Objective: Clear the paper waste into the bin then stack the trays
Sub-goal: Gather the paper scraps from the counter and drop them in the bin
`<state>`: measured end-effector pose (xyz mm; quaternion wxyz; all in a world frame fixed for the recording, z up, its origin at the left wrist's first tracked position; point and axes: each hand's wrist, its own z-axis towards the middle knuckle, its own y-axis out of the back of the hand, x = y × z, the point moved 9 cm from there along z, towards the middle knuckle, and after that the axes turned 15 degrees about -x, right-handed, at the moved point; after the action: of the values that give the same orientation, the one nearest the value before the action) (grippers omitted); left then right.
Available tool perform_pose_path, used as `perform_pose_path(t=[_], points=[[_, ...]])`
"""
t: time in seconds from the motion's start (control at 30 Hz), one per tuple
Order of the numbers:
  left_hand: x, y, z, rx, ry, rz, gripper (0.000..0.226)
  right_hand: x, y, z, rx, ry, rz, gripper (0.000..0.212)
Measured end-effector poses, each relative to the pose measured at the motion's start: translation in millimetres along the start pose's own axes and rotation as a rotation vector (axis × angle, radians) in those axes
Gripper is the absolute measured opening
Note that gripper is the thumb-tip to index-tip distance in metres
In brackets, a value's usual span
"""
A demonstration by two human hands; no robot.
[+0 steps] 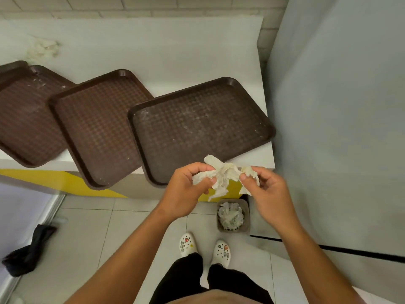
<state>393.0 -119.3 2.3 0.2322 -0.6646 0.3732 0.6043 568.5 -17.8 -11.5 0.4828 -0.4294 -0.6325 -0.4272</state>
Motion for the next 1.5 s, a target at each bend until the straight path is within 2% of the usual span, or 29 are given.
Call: perform_pose_path(t=[0.2,0.5,0.63,0.93,1.17,1.33,1.5], points=[[35,-40,-7,0.073,0.099,-0.068,0.017,-37,28,-6,-0.074,-0.103,-0.005,0.015],[98,-89,-14,0.161,0.153,-0.011,0.015,-121,46,-11,-0.194,-0.251,-0.048,0.011],[138,-97,-10,0.16,0.239,-0.007,0.015,-159,47,-9,-0.223,-0.289,-0.084,0.01],[238,-114,20,0.161,0.314,0.098,0.013,-254,33,10,-0.281,-0.357,-0.109,0.011],[333,-126,49,0.173,0.322,0.293,0.013,-337,25,34,-0.334,-0.398,-0.223,0.011],[378,-129,65,0.17,0.326,0.334,0.02,-389,23,43,-0.341,-0.434,-0.312,0.01],[416,-131,73,0.186,0.357,0.326,0.011,-434,27,50,-0.37,-0.467,-0.374,0.012]])
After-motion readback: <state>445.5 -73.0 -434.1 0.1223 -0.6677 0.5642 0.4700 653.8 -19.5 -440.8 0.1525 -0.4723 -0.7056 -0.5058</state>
